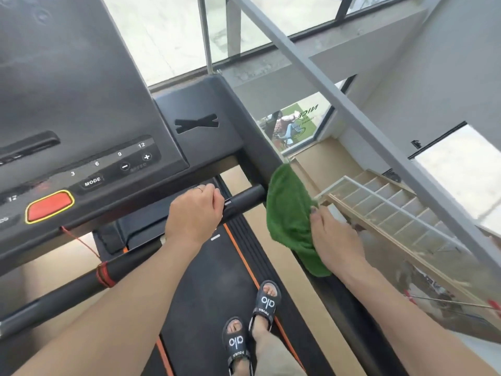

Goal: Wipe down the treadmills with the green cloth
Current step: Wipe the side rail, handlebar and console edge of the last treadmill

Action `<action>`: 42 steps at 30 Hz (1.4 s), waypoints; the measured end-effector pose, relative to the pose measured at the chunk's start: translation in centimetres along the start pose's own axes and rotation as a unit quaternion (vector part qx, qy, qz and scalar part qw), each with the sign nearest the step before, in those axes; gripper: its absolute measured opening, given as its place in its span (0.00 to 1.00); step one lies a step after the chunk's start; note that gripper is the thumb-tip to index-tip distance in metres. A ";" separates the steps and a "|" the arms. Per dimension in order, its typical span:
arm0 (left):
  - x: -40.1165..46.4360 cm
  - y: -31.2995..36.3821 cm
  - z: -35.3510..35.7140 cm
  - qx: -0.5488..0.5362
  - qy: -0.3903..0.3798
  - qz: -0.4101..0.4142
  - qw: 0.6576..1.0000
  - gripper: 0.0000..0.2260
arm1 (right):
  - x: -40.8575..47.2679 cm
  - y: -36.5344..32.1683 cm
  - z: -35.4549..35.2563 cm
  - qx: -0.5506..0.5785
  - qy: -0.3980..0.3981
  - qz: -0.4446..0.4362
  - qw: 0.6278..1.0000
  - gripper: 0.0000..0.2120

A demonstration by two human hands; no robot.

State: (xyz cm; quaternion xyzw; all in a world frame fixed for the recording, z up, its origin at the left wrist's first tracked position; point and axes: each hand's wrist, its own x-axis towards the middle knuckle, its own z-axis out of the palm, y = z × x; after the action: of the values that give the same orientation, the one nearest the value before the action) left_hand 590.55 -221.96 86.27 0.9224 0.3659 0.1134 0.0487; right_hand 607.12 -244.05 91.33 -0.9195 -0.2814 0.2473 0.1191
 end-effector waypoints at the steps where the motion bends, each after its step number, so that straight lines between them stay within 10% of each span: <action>1: 0.1 0.0 -0.1 0.003 0.001 -0.002 1.000 0.17 | -1.6 1.0 0.5 -0.013 0.016 -0.014 1.000 0.29; 8: -0.1 -0.1 -0.3 -0.013 -0.004 -0.009 1.000 0.15 | 4.4 -2.0 0.9 -0.237 0.082 -0.396 0.883 0.22; 16: -0.1 -0.2 -0.2 0.006 0.023 0.000 1.000 0.13 | 11.4 -8.7 -1.7 -0.378 0.039 -0.559 0.737 0.23; 23: 0.0 -0.1 -0.5 0.009 0.019 -0.020 1.000 0.13 | 9.9 -8.4 -2.3 -0.306 0.090 -0.592 0.740 0.07; 31: 0.0 0.0 -0.8 -0.006 0.026 -0.021 0.999 0.13 | 11.6 -11.0 -1.7 -0.454 -0.039 -0.528 0.717 0.32; 37: 0.0 -0.4 -0.3 0.002 0.022 -0.030 0.999 0.14 | 11.5 -16.7 -0.7 -0.512 -0.153 -0.454 0.713 0.28; 42: 0.0 -0.5 -0.2 0.005 0.022 -0.022 1.000 0.14 | 11.7 -12.4 0.5 -0.455 -0.027 -0.490 0.743 0.32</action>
State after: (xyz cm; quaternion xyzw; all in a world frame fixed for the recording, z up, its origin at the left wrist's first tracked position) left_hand 590.14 -221.57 86.42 0.9117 0.3875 0.1310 0.0388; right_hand 609.56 -227.16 90.87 -0.5930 -0.7753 0.0220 -0.2160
